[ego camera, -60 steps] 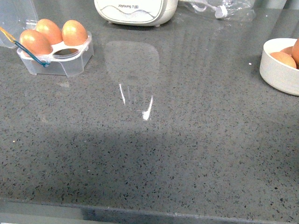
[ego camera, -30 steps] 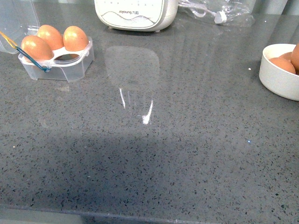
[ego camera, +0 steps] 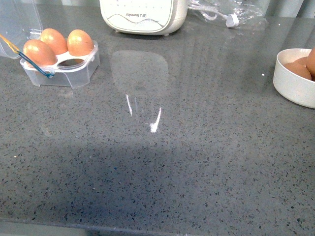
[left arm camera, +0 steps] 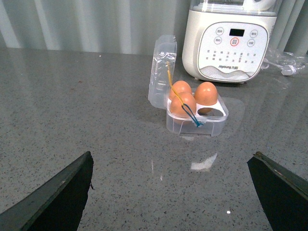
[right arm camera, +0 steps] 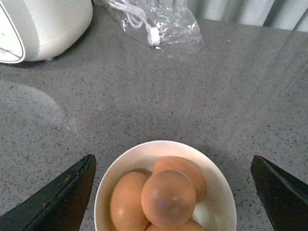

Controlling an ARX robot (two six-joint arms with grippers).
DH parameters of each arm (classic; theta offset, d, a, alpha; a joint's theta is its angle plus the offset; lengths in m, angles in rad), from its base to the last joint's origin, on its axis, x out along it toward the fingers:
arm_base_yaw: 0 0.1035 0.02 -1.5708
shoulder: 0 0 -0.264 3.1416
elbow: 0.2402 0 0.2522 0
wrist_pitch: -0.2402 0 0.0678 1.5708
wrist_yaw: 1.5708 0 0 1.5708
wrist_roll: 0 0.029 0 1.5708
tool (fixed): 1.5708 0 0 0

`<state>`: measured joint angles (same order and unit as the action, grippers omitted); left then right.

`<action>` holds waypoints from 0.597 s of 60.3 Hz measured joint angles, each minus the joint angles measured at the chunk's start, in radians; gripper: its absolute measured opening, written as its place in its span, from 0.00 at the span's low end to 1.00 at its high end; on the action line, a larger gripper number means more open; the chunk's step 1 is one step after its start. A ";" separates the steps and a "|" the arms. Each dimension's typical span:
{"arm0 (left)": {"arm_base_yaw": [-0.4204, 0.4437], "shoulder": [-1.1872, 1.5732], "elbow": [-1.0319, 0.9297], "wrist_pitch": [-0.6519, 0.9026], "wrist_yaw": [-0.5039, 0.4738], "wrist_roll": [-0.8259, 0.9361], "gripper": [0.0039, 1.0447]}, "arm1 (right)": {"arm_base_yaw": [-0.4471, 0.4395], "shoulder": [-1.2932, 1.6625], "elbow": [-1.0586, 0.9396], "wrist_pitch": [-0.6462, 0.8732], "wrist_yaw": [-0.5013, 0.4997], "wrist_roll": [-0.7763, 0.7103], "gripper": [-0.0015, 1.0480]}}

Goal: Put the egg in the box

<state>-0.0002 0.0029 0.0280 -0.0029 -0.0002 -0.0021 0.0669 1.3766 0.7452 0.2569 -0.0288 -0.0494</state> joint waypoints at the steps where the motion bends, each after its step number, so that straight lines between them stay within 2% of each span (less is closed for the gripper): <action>1: 0.000 0.000 0.000 0.000 0.000 0.000 0.94 | 0.000 0.006 0.000 0.000 0.001 0.000 0.93; 36: 0.000 0.000 0.000 0.000 0.000 0.000 0.94 | -0.008 0.098 -0.043 0.069 -0.028 0.014 0.93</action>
<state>-0.0002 0.0029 0.0280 -0.0029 -0.0002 -0.0021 0.0586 1.4746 0.7017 0.3260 -0.0570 -0.0349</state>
